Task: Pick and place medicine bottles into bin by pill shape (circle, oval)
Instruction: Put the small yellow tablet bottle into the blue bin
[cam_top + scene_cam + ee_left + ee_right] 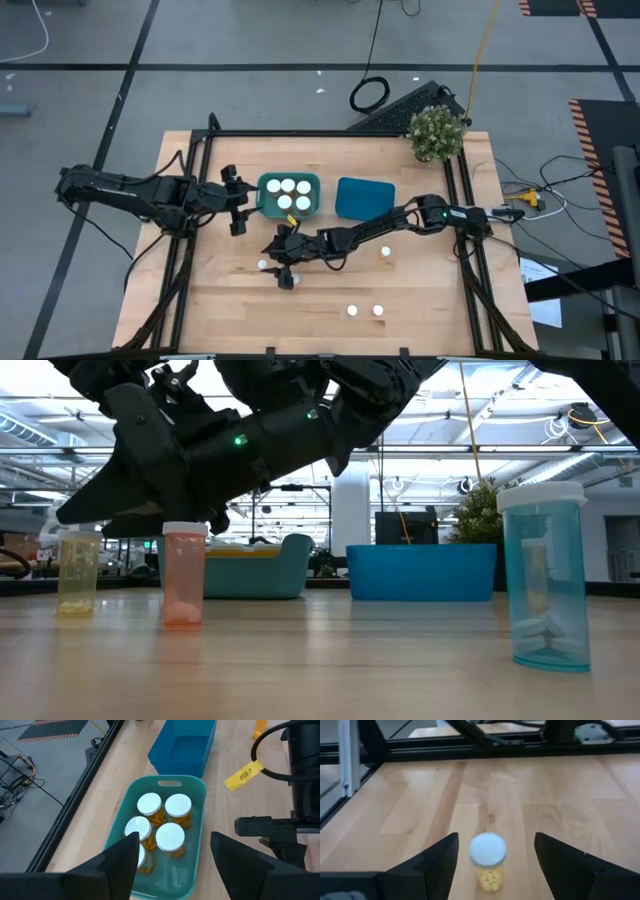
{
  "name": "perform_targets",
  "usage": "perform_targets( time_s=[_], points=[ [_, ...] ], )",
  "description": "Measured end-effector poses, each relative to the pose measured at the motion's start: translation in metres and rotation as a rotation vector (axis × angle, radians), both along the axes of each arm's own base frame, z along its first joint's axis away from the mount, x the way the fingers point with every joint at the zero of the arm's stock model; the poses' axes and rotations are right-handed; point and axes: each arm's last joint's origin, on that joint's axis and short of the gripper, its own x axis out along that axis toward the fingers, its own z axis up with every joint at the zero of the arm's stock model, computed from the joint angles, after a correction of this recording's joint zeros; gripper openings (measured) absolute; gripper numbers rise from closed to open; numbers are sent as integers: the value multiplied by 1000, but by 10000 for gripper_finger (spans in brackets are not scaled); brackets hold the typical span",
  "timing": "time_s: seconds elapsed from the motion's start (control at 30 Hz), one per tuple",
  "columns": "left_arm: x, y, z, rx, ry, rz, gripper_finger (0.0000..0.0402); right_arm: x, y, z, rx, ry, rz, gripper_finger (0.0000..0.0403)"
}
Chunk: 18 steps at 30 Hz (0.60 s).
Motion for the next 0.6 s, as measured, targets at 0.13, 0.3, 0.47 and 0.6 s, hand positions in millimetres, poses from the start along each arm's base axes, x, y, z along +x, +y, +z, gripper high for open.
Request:
perform_targets(
  time_s=[0.13, 0.3, 0.47, 0.6],
  points=[
    [0, 0, 0, -7, -5, 5, 246, -1, 0, -1, -4, 11, 8, 242],
    [1, -3, 1, -109, -48, 23, 246, 0, 1, 1, -4, -9, 12, 238],
    [-5, -27, -3, -211, -8, -75, 246, -1, 2, 7, -8, -8, 44, 238],
    [-14, -55, -2, -236, -23, -169, 246, -6, 4, 30, -26, -18, 57, 238]
  ],
)
